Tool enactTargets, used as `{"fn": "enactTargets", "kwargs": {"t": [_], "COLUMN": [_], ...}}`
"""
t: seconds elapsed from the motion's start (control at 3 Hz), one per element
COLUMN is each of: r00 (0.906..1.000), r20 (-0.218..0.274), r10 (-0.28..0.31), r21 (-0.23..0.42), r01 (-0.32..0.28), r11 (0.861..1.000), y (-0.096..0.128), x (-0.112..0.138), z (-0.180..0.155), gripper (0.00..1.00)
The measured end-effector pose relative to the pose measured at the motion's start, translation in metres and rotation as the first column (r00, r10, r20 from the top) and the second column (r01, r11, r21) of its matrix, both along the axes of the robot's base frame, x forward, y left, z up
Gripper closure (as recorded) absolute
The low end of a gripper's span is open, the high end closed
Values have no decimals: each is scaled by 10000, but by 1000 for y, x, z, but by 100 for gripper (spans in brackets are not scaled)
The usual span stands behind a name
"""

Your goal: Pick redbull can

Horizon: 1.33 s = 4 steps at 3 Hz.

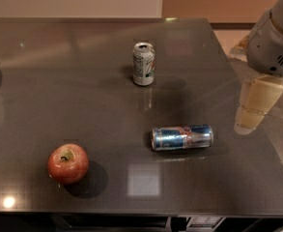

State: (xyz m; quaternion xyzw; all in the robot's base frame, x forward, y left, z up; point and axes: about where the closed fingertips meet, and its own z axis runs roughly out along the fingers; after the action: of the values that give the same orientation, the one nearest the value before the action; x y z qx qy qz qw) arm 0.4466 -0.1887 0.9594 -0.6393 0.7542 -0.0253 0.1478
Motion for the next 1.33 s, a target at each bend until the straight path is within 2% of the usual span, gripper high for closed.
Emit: {"fn": "enactTargets", "kwargs": {"t": [0.33, 1.0, 1.33], "r00": [9975, 9757, 9664], "r20": [-276, -1066, -1363], "r10": [653, 1914, 2179], "r21": [-203, -458, -445], "r01": [-659, -1971, -2257], "r11": [9976, 9793, 9732], "y": [23, 61, 70], "x": [1, -17, -23], "z": [-21, -74, -96], "gripper": [0, 0, 0]}}
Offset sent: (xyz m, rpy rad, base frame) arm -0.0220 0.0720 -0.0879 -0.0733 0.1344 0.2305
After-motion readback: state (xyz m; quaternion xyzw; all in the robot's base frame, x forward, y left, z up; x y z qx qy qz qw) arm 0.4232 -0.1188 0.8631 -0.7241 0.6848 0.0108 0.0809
